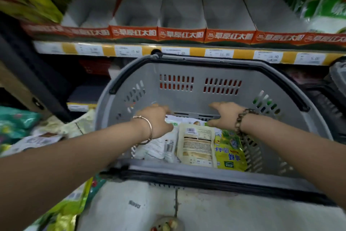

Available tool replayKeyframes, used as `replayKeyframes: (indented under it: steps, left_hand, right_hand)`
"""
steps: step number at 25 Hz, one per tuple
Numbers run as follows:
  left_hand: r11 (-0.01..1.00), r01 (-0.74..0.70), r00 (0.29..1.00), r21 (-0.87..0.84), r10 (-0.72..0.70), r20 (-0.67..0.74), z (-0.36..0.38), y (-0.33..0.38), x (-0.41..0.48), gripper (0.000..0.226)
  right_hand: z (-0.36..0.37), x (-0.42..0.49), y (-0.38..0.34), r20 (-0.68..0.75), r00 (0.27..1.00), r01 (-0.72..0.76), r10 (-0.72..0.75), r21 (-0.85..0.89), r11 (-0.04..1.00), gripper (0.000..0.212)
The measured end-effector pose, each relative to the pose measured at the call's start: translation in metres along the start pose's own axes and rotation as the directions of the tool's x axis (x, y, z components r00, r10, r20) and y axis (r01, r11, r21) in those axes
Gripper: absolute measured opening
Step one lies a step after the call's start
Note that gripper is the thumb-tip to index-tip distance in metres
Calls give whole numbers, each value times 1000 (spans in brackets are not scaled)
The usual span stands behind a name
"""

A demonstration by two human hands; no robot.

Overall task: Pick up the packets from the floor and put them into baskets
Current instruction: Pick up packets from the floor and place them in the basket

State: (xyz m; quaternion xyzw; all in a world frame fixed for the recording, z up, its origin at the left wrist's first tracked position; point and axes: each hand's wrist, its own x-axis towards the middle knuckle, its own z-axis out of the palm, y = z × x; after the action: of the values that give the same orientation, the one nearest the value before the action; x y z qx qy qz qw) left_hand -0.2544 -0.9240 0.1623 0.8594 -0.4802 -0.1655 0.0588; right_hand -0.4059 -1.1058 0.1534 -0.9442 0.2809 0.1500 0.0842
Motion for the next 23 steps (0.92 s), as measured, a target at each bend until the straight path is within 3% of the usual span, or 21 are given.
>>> replayKeyframes:
  steps: [5, 11, 16, 19, 23]
  left_hand:
    - [991, 117, 969, -65, -129, -213, -48, -29, -87, 61]
    - [937, 303, 885, -172, -343, -315, -58, -78, -187, 56]
    - [874, 460, 810, -159, -486, -328, -43, -127, -249, 57]
    - [830, 532, 770, -167, -556, -312, -25, -163, -270, 55]
    - [769, 628, 710, -117, -628, -318, 18, -228, -287, 56]
  right_hand:
    - [-51, -36, -72, -206, 962, 193, -177, 61, 979, 68]
    - [-58, -69, -188, -314, 818, 519, -481, 47, 853, 58]
    - [-40, -91, -280, -393, 661, 716, -640, 74, 694, 54]
    - [-9, -89, -329, -371, 617, 766, -694, 82, 637, 53]
    - [51, -52, -391, -186, 654, 755, -734, 90, 650, 50]
